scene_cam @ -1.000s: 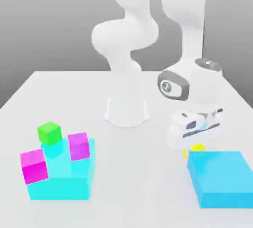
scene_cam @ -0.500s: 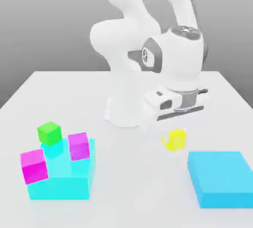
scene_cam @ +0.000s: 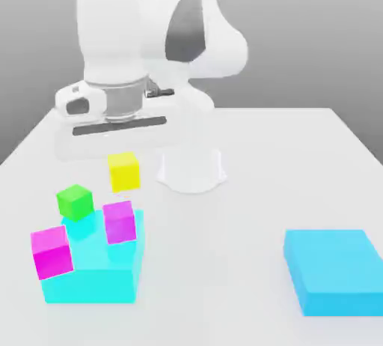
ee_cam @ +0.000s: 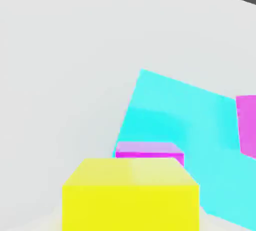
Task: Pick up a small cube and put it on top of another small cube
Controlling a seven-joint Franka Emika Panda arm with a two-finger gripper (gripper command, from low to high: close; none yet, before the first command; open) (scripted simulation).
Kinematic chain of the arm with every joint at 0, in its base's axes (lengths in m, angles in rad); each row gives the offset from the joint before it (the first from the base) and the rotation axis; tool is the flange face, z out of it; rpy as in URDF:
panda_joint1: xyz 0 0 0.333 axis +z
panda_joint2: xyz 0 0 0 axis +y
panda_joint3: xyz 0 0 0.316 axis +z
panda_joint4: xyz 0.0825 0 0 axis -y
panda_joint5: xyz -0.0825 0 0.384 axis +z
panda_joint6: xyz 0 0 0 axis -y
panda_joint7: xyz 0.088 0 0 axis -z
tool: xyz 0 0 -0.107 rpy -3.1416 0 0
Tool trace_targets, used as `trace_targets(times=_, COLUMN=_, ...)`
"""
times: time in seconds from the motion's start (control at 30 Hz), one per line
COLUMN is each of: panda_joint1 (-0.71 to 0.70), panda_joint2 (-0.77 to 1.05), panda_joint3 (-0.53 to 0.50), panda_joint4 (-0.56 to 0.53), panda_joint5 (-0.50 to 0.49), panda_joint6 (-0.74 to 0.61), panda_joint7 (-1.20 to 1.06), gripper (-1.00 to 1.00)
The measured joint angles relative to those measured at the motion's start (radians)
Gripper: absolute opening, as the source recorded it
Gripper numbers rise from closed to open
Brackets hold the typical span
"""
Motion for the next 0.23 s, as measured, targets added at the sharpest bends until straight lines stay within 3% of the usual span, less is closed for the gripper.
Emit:
trace_targets(times=0.1, panda_joint1=0.009, panda_joint2=0.099, panda_joint3=-0.025, panda_joint4=-0.025, panda_joint5=0.010, panda_joint6=0.122, panda_joint7=-0.017, gripper=-1.00)
trace_targets(times=0.13, panda_joint1=0.012, panda_joint2=0.122, panda_joint3=-0.030, panda_joint4=-0.030, panda_joint5=0.013, panda_joint6=0.151, panda_joint7=-0.021, gripper=1.00)
trace_targets(times=0.23, panda_joint1=0.012, panda_joint2=0.122, panda_joint3=-0.030, panda_joint4=-0.030, panda_joint5=0.013, panda_joint6=0.151, panda_joint7=-0.021, gripper=1.00)
